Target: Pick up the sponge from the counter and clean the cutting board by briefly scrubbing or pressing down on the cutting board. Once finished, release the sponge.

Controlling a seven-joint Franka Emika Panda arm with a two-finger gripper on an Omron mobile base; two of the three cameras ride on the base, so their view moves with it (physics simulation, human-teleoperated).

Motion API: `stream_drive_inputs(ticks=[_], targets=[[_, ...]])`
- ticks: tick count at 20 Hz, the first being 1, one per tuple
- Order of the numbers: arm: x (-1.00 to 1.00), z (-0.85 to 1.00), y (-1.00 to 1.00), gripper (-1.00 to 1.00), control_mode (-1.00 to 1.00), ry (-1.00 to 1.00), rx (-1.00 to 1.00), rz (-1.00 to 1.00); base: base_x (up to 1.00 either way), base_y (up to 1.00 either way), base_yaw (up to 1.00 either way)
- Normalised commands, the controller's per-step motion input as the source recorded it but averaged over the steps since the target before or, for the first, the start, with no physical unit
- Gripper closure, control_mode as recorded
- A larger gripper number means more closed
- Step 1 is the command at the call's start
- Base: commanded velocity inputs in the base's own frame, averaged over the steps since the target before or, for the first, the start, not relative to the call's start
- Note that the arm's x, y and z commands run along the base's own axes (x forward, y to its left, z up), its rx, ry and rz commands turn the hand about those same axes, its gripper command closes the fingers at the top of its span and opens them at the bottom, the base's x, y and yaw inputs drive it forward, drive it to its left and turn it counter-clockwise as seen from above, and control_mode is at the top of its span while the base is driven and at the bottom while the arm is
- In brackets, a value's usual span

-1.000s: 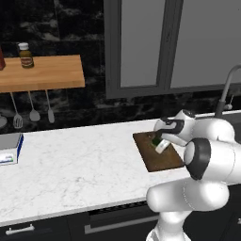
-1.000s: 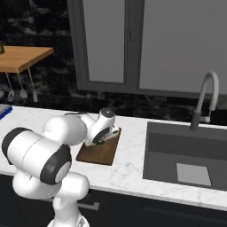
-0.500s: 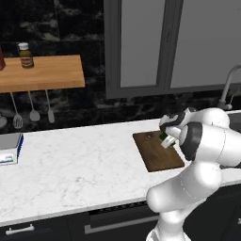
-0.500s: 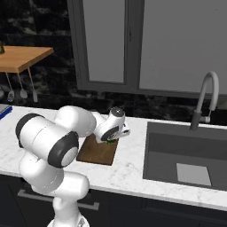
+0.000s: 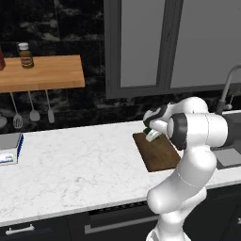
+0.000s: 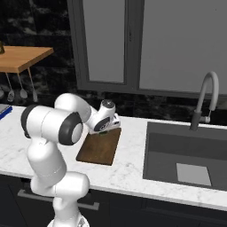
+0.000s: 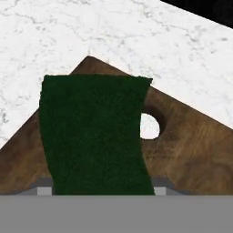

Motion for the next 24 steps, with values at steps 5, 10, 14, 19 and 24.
stream_drive_inputs(ticks=[5, 10, 14, 19, 24], targets=[[0.16, 0.0, 0.53, 1.0, -1.0, 0.0, 0.0, 0.0, 0.0, 0.0, 0.0], [-0.66, 0.0, 0.02, 1.0, -1.0, 0.01, 0.0, 0.0, 0.0, 0.0, 0.0], [-1.0, 0.0, 0.0, 1.0, -1.0, 0.07, 0.0, 0.0, 0.0, 0.0, 0.0], [-0.99, 0.0, 0.0, 1.0, -1.0, 0.08, 0.0, 0.0, 0.0, 0.0, 0.0], [-0.81, 0.0, -0.06, 1.0, -1.0, 0.14, 0.0, -0.01, 0.0, 0.0, 0.0]])
